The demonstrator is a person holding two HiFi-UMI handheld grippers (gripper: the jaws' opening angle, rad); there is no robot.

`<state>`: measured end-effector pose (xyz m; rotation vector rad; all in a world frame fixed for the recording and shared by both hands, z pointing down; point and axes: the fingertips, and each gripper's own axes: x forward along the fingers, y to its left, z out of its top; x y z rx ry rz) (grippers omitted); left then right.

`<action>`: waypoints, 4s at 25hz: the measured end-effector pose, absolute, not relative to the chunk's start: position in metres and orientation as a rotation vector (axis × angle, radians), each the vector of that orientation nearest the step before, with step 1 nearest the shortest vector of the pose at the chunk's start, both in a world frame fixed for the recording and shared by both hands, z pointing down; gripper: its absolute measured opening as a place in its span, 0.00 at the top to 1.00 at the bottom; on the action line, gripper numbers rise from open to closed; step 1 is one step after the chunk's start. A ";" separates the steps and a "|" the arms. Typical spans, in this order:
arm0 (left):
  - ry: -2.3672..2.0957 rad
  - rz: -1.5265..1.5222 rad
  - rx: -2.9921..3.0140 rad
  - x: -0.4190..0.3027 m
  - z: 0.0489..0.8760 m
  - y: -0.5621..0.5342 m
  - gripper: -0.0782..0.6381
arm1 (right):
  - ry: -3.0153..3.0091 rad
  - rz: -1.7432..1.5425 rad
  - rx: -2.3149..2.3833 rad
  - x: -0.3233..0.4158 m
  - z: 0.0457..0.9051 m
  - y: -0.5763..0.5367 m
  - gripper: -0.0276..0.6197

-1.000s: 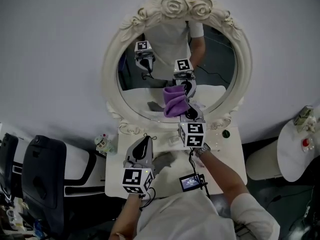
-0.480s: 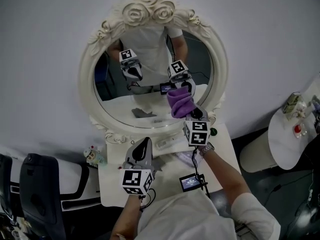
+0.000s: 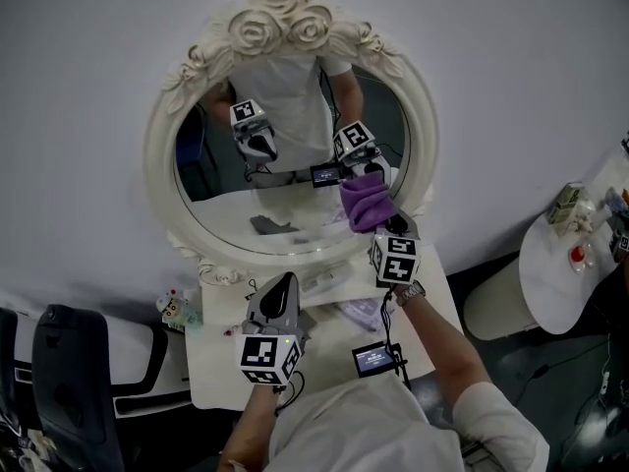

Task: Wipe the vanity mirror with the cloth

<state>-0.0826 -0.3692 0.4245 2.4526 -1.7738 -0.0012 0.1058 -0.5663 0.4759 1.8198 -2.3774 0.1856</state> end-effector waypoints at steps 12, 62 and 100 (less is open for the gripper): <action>-1.866 -0.133 2.306 -0.131 0.436 -0.332 0.88 | -2.554 0.281 1.696 0.056 0.478 -0.515 0.89; -1.835 0.052 2.284 -0.111 0.483 -0.310 0.89 | -2.336 0.267 1.870 0.078 0.551 -0.556 0.89; -2.176 0.075 1.833 -0.182 0.514 -0.225 0.89 | -2.655 0.184 1.189 -0.150 0.611 -0.491 0.89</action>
